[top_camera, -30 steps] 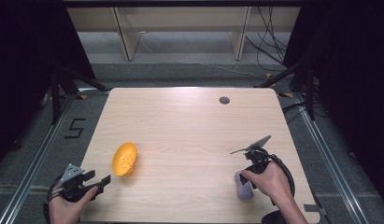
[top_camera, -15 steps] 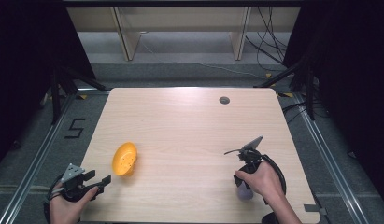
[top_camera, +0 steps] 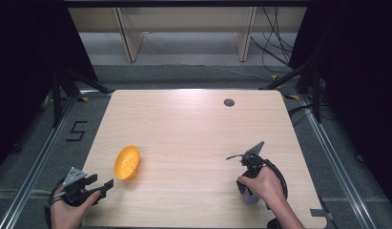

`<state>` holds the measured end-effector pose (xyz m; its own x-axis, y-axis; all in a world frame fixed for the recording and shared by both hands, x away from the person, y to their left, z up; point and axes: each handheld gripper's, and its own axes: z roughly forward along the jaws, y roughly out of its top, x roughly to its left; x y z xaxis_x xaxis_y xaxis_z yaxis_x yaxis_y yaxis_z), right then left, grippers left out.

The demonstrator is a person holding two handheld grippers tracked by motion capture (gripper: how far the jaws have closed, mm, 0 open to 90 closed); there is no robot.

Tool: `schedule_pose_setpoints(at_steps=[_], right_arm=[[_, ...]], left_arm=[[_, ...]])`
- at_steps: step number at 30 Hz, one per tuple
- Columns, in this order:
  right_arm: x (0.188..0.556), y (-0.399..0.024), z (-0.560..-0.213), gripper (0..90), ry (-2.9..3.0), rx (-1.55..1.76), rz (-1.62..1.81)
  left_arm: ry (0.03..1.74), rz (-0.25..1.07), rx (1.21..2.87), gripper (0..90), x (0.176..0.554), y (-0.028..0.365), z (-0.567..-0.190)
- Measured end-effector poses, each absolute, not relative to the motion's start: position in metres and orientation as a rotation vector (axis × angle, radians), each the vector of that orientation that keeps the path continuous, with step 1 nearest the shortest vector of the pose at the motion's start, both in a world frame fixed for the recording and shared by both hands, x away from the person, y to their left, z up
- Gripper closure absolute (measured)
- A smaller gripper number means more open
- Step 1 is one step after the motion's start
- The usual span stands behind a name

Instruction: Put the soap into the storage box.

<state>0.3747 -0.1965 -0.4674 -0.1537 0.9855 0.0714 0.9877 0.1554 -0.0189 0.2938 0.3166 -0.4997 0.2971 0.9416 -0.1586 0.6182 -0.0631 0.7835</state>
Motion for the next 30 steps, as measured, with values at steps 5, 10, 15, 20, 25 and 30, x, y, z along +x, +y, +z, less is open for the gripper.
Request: schedule_pose_setpoints(at_steps=[5,10,15,20,25,30], right_arm=[[0.3770,-0.1954,-0.4711,41.5,-2.328,-1.994,-0.007],[0.3772,-0.1951,-0.4746,42.4,-2.323,-2.009,-0.024],[0.3792,-0.1930,-0.4727,49.5,-2.339,-1.983,0.030],[0.3792,-0.1930,-0.4729,49.8,-2.392,-1.946,0.038],[0.3788,-0.1925,-0.4728,50.0,-2.423,-1.910,0.041],[0.3754,-0.1934,-0.4741,50.2,-2.491,-1.886,-0.015]], left_arm=[[1.405,0.513,1.775,28.0,0.2942,0.3167,-0.4999],[1.401,0.507,1.781,28.0,0.2947,0.3168,-0.5005],[1.399,0.505,1.778,28.0,0.2946,0.3161,-0.5010],[1.403,0.512,1.785,28.0,0.2945,0.3160,-0.5008],[1.401,0.514,1.781,28.1,0.2944,0.3159,-0.5007],[1.393,0.512,1.787,28.1,0.2947,0.3160,-0.5012]])
